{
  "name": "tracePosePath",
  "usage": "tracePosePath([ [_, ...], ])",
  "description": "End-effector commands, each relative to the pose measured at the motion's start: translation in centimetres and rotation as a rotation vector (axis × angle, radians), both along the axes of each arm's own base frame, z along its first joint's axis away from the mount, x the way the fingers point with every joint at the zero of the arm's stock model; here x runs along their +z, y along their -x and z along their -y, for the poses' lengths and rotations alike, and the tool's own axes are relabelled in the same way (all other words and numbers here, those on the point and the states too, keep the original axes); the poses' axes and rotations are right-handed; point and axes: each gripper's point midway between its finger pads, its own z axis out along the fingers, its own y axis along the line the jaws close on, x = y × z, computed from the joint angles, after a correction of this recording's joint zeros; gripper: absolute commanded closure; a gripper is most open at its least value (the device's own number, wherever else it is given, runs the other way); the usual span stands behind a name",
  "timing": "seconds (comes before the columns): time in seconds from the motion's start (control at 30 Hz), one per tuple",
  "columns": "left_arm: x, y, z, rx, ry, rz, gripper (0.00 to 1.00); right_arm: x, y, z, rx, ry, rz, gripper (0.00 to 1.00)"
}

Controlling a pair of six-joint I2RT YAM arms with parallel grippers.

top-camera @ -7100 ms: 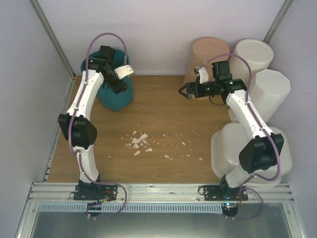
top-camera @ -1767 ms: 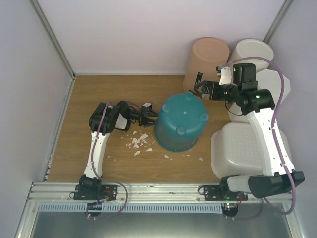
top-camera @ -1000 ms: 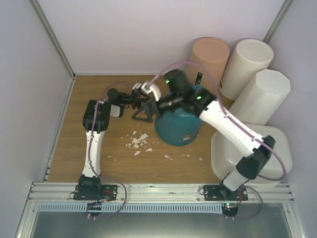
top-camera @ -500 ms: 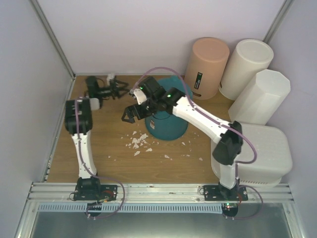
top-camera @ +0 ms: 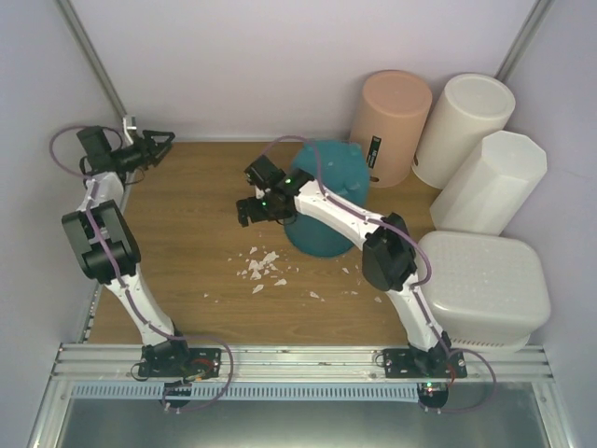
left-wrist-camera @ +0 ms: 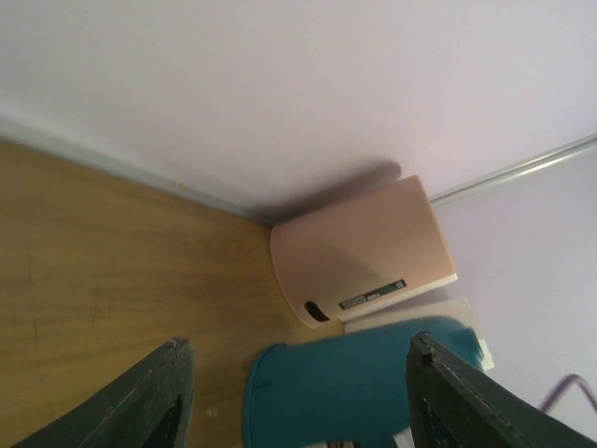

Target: Turn the large container upside down

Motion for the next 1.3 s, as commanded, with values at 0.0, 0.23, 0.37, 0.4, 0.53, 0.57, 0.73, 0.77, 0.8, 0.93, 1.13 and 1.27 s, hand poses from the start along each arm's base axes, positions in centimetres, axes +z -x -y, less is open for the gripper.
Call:
tracePosePath([
  [0.0,-1.6,1.7,0.6,-0.023,0.014,-0.032,0.37,-1.5,-2.4,7.1,-0.186,0.124,0.027,0.00],
  [0.23,1.5,4.1,1.8,-0.052,-0.027,0.061,0.37,-2.8,-3.1,15.6,-0.179,0.212,-0.015,0.00],
  [0.37,2.3,5.1,2.4,-0.086,-0.030,0.077,0.36,-2.6,-3.5,19.1,-0.216,0.245,-0.015,0.00],
  [0.4,2.4,5.2,2.5,-0.093,-0.027,0.077,0.36,-2.5,-3.5,19.9,-0.238,0.245,-0.019,0.00],
  [0.53,2.0,5.4,2.7,-0.106,-0.015,0.060,0.36,-2.1,-3.6,23.7,-0.356,0.260,-0.018,0.00],
  [0.57,1.9,5.5,2.7,-0.106,-0.013,0.057,0.36,-2.2,-3.6,24.5,-0.377,0.259,-0.020,0.00],
  [0.73,1.8,5.7,3.0,-0.109,-0.016,0.059,0.36,-2.0,-3.6,28.7,-0.449,0.277,-0.016,0.00],
  [0.77,1.9,5.8,3.1,-0.112,-0.020,0.065,0.36,-1.6,-3.8,29.1,-0.453,0.274,-0.005,0.00],
  [0.8,2.0,5.9,3.3,-0.114,-0.025,0.069,0.36,-1.3,-4.0,29.6,-0.456,0.274,0.007,0.00],
  [0.93,2.6,6.4,3.8,-0.114,-0.063,0.093,0.36,0.4,-5.0,32.2,-0.483,0.275,0.066,0.00],
  [1.13,4.6,7.6,4.3,-0.102,-0.138,0.150,0.35,6.6,-4.9,26.8,-0.308,0.026,0.255,0.00],
  [1.27,5.9,8.3,4.6,-0.095,-0.169,0.180,0.35,8.4,-3.3,23.0,-0.205,-0.125,0.268,0.00],
])
